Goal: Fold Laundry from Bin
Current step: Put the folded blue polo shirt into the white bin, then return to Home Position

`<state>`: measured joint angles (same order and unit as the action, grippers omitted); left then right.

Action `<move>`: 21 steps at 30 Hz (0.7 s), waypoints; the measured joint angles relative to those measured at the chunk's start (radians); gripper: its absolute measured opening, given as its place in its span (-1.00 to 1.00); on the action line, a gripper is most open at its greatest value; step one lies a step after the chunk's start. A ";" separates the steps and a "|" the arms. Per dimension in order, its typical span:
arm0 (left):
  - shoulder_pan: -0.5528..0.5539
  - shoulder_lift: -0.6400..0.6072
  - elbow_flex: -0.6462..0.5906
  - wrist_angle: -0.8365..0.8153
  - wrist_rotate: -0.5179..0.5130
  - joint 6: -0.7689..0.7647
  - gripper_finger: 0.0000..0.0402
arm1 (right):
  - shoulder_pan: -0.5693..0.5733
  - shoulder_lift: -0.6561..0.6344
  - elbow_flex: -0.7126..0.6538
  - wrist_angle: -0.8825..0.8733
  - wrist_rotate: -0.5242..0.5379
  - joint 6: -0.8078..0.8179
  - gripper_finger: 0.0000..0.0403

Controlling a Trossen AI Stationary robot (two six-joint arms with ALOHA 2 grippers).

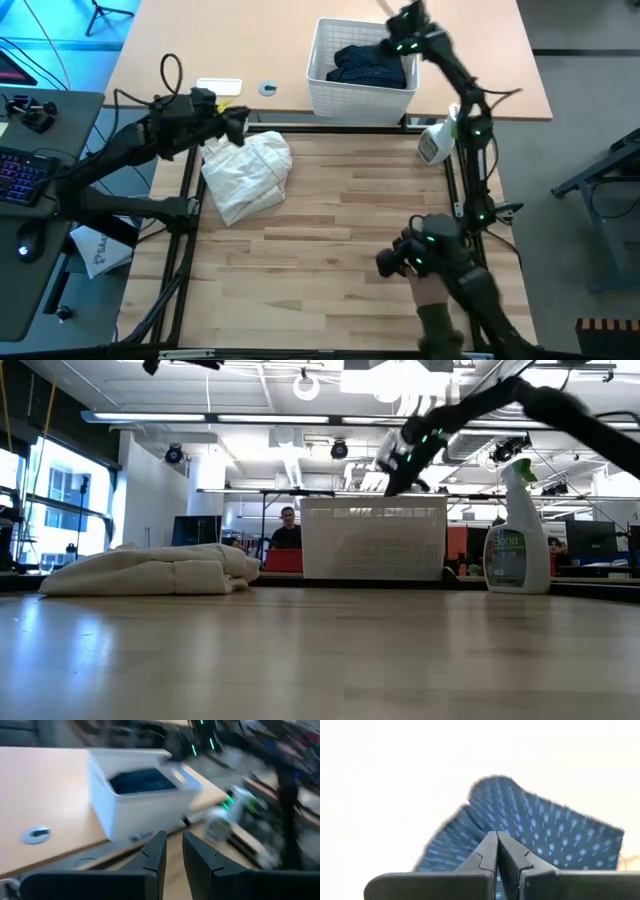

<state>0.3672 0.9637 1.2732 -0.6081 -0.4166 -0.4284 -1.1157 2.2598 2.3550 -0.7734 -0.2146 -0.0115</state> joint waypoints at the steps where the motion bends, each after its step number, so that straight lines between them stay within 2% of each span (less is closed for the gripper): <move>1: 0.000 -0.013 0.000 -0.017 0.046 0.023 -0.76 | -0.005 -0.032 0.000 0.000 -0.048 0.012 -0.99; 3: 0.001 -0.049 -0.001 -0.059 0.121 0.074 -0.77 | -0.008 -0.097 0.001 -0.019 -0.173 0.013 -0.99; 6: 0.011 -0.136 -0.026 -0.069 0.146 0.150 -0.81 | 0.030 -0.200 0.001 -0.088 -0.308 -0.002 -1.00; 9: 0.020 -0.265 -0.136 0.000 0.142 0.198 -0.88 | 0.095 -0.303 0.000 -0.187 -0.368 -0.066 -1.00; 13: 0.015 -0.469 -0.349 0.177 0.165 0.181 -0.98 | 0.212 -0.458 -0.079 -0.229 -0.378 -0.100 -1.00; 17: 0.001 -0.656 -0.565 0.348 0.315 0.078 -0.99 | 0.331 -0.639 -0.290 -0.171 -0.380 -0.078 -1.00; 21: -0.014 -0.801 -0.731 0.435 0.393 0.001 -1.00 | 0.446 -0.847 -0.596 0.023 -0.327 0.076 -1.00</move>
<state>0.3537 0.1626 0.5421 -0.1729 -0.0238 -0.4272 -0.6700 1.4127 1.7594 -0.7504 -0.5419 0.0641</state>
